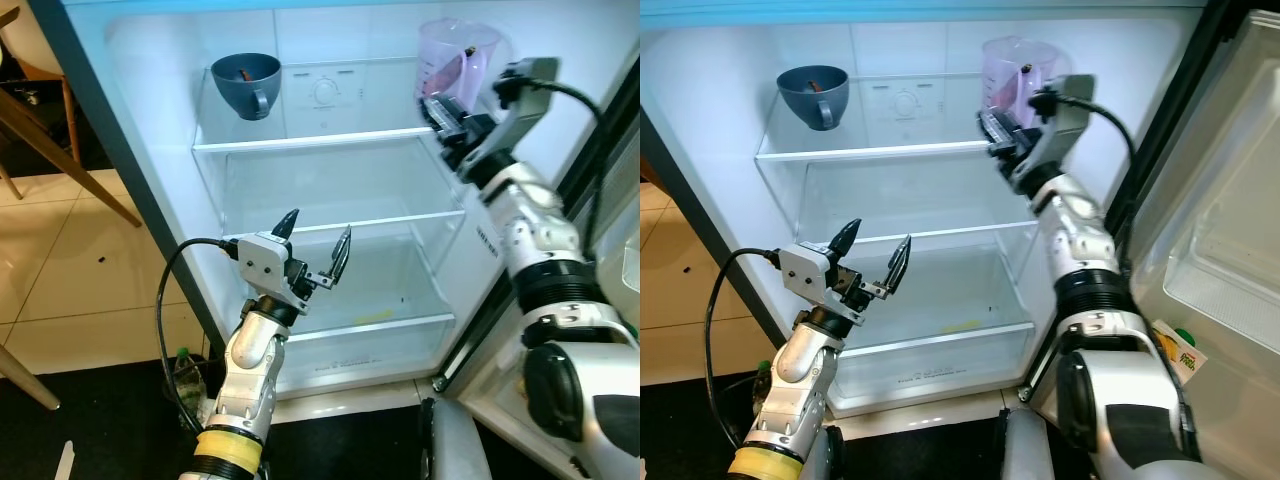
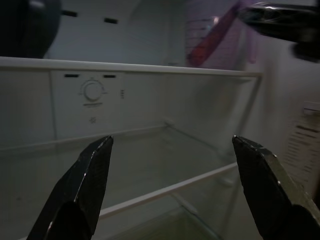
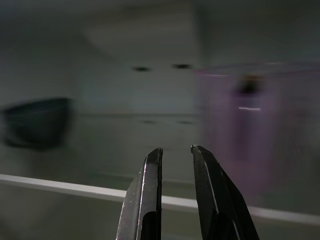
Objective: Restocking fridge
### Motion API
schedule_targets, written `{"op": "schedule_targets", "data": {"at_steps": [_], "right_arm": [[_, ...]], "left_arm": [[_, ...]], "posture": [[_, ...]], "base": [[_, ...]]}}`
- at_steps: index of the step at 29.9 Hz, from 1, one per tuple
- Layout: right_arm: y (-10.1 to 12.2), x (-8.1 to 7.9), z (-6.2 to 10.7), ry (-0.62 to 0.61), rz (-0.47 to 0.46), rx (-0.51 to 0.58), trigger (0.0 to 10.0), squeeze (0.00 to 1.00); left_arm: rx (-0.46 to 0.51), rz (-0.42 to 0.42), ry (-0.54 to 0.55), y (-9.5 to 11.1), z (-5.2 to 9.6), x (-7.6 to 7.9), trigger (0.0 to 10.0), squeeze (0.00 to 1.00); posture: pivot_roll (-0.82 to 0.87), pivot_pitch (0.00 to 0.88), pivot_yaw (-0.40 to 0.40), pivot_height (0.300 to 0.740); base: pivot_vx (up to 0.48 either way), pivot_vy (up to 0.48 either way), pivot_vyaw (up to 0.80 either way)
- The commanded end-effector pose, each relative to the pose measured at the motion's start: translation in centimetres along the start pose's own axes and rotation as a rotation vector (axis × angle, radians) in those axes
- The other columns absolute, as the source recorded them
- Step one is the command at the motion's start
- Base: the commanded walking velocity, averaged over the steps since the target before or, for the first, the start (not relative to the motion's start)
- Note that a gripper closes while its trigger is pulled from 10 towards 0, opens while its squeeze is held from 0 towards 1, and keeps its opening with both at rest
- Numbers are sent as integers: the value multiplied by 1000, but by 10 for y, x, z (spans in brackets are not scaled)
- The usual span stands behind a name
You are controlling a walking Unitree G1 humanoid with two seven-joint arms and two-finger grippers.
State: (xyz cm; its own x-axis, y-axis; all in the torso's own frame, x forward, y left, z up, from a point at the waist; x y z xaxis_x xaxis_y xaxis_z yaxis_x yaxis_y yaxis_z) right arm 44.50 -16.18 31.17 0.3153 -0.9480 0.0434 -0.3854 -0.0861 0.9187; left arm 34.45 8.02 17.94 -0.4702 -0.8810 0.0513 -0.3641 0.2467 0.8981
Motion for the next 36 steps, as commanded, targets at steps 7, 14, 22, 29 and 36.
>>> {"op": "schedule_targets", "data": {"at_steps": [7, 14, 22, 29, 36], "right_arm": [[1, 15, 6, -65, 41, -17, 10000, 0], [-1, 9, 1, -69, 45, -26, 10000, 0], [5, 0, -11, -95, 63, -13, 10000, 0], [24, 4, -18, -151, 71, 35, 10000, 0], [28, 0, -25, -145, 63, 43, 10000, 0]], "left_arm": [[-20, -2, -20, -5, -1, 3, 10000, 0], [-19, -7, -9, -4, 2, 0, 10000, 0], [-48, -30, 33, -8, 16, -15, 10000, 0], [-29, -38, 37, 3, 21, -13, 10000, 0], [-21, -46, 34, 11, 23, -12, 10000, 0]], "posture": [[12, 128, -11, 477], [21, 135, -14, 477], [41, 160, -17, 477], [54, 204, -11, 477], [76, 238, -9, 477]], "base": [[0, 0, 0], [0, 0, 0], [0, 0, 0], [0, 0, 0], [0, 0, 0]]}}
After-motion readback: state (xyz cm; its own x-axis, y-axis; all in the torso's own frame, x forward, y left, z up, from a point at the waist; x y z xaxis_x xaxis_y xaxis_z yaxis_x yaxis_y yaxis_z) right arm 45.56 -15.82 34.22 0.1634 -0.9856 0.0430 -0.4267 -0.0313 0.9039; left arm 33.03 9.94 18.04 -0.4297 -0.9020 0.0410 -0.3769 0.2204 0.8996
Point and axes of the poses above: a point about 5 cm out from each wrist's last joint towards the gripper, its own z axis pointing back from the gripper into the wrist, its own y axis along the axis of the wrist's last joint, x = y × z, the point moved 5 cm from there along -z, pointing out of the wrist towards the gripper, and after that the axes turned 5 degrees about z, right-handed, at the moved point
